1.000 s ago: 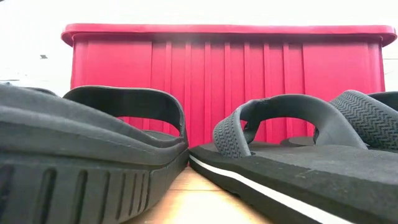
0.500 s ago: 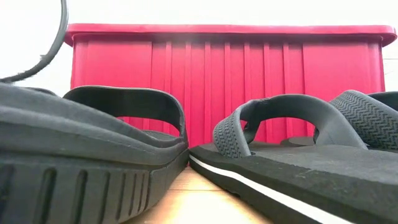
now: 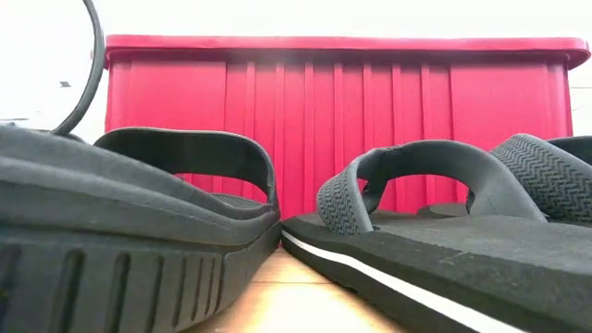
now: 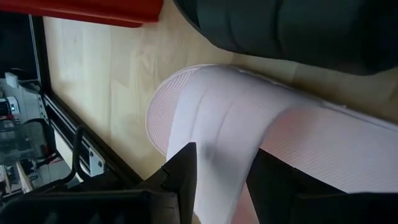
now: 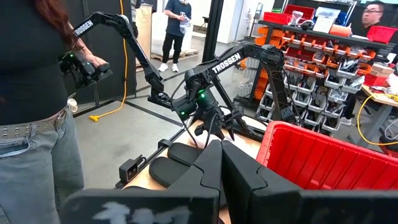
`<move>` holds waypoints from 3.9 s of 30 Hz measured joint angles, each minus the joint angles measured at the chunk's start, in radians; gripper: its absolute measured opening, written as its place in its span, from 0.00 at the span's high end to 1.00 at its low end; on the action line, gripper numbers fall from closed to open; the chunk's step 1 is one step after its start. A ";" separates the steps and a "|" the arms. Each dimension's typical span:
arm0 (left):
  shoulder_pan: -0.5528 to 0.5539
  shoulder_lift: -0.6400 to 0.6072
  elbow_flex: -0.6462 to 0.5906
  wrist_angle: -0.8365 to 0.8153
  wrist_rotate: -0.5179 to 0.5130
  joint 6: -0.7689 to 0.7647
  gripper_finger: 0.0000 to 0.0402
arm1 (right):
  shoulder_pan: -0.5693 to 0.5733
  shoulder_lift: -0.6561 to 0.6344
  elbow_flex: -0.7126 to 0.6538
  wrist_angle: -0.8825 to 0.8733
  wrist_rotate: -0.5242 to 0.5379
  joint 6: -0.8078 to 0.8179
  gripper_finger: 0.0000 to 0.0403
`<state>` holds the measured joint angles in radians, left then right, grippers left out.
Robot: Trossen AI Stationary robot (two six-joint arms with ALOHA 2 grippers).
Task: Pick and place slides into bin
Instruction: Put the pink slide into the bin
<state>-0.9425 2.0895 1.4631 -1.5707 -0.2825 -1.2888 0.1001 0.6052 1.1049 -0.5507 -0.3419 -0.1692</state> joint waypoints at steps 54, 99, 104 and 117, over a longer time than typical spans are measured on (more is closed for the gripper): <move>0.170 -0.676 0.326 0.000 -0.078 0.303 1.00 | 0.000 0.000 0.000 0.000 0.000 -0.001 1.00; 1.135 -0.130 0.567 0.423 -0.370 1.491 1.00 | 0.000 0.000 0.000 0.000 0.000 -0.029 1.00; 1.155 -0.040 0.566 0.422 -0.369 1.490 1.00 | 0.000 0.000 0.000 -0.001 0.000 -0.029 1.00; 1.195 0.085 0.468 0.450 -0.317 1.437 1.00 | 0.000 0.000 0.000 -0.009 0.000 -0.030 1.00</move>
<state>0.2526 2.1746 1.9308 -1.1212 -0.5994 0.1482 0.1000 0.6051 1.1049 -0.5593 -0.3415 -0.1989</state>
